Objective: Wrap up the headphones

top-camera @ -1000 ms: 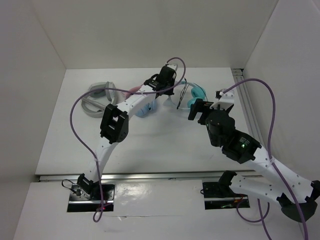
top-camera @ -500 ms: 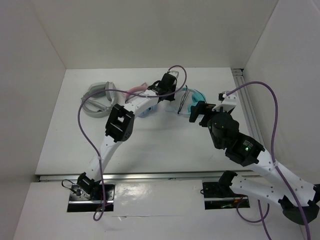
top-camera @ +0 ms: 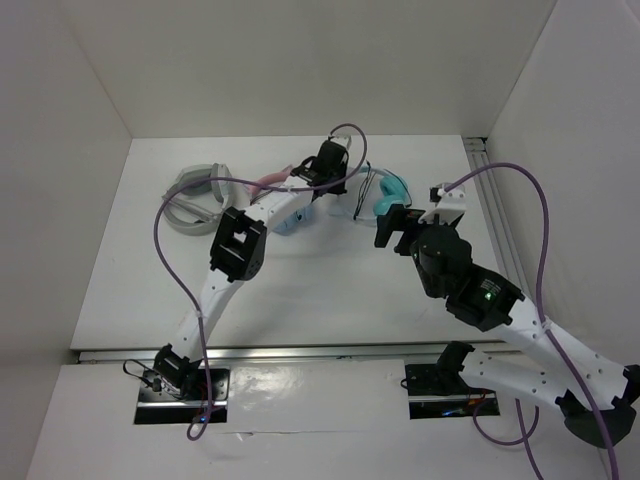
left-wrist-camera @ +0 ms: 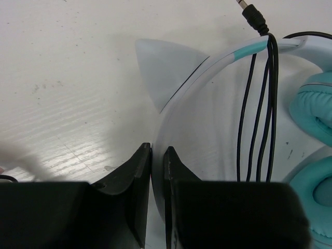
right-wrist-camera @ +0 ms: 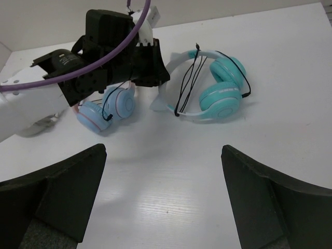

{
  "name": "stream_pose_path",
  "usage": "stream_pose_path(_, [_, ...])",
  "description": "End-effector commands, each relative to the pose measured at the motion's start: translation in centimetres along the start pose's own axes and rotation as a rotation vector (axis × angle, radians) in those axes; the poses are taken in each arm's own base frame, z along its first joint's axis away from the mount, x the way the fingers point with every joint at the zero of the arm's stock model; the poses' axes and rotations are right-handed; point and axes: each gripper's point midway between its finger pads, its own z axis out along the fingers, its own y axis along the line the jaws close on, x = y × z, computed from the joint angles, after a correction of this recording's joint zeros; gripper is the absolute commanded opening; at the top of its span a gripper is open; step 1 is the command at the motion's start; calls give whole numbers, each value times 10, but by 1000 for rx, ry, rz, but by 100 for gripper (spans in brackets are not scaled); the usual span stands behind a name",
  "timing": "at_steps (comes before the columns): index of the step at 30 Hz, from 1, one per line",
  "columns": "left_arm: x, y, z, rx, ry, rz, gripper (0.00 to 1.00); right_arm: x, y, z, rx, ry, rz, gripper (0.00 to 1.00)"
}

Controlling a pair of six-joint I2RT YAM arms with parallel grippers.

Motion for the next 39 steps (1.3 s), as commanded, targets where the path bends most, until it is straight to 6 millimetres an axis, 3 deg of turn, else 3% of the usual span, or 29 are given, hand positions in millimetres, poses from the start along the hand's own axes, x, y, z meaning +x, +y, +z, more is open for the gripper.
stream_pose_path(1, [-41,-12,-1,52,-130,-73,21,-1,8,4,-24,3,5,99])
stream_pose_path(4, [-48,-13,-5,57,-150,-63,33,1,9,3,-31,14,-1,99])
stream_pose_path(6, [-54,-17,-10,72,-158,-53,36,-1,8,1,-34,6,6,99])
stream_pose_path(7, [-52,-18,-8,83,-156,-53,50,-1,8,1,-34,6,6,99])
stream_pose_path(8, [-65,-23,-19,101,-178,-53,54,1,7,1,-31,14,-1,99])
stream_pose_path(10, [-65,-23,-22,102,-179,-53,55,-5,7,-2,-37,1,11,99])
stream_pose_path(11, [-70,-26,-27,114,-186,-53,71,-4,6,-2,-33,8,4,99])
stream_pose_path(14, [-84,-28,-47,118,-208,-66,100,-9,8,-5,-49,0,16,99])
stream_pose_path(17, [-105,-40,-85,118,-255,-63,100,-12,8,-8,-60,-2,22,99])
stream_pose_path(18, [-100,-43,-94,107,-243,-46,100,-15,8,-9,-60,-3,23,99])
stream_pose_path(19, [-124,-44,-127,103,-286,-53,100,-18,8,-11,-60,-4,12,99])
stream_pose_path(20, [-126,-49,-145,97,-287,-63,100,-21,7,-12,-60,-4,12,99])
stream_pose_path(21, [-109,-41,-154,49,-239,-74,100,-25,7,-13,-64,-12,-19,99])
stream_pose_path(22, [-106,-45,-172,44,-240,-68,100,-32,8,-18,-80,-8,-28,99])
stream_pose_path(23, [-129,-47,-223,58,-312,-79,100,-33,8,-18,-75,4,-40,99])
stream_pose_path(24, [-126,-46,-243,20,-328,-78,100,-35,8,-19,-67,21,-56,99])
stream_pose_path(25, [-96,-33,-250,-35,-269,-59,100,-25,4,-18,-42,82,-113,99])
stream_pose_path(26, [-90,-25,-268,-76,-267,-62,100,-39,6,-22,-45,76,-118,99])
stream_pose_path(27, [-96,-12,-310,-149,-322,-85,100,-41,5,-24,-39,91,-132,99])
stream_pose_path(28, [-72,1,-317,-203,-280,-91,100,-38,0,-28,-24,125,-164,99])
stream_pose_path(29, [-56,13,-332,-247,-248,-77,100,-51,0,-33,-31,108,-148,99])
stream_pose_path(33, [-11,55,-409,-340,-257,-117,100,-71,-8,-54,-50,92,-103,99])
stream_pose_path(34, [-3,69,-440,-326,-299,-175,100,-77,-18,-63,-29,88,-99,99])
stream_pose_path(37, [23,98,-491,-336,-314,-223,100,-82,-27,-78,-42,97,-74,99])
stream_pose_path(38, [25,108,-523,-297,-376,-272,100,-83,-33,-87,-49,102,-63,99])
stream_pose_path(39, [31,117,-536,-302,-387,-277,100,-85,-35,-92,-60,101,-58,99])
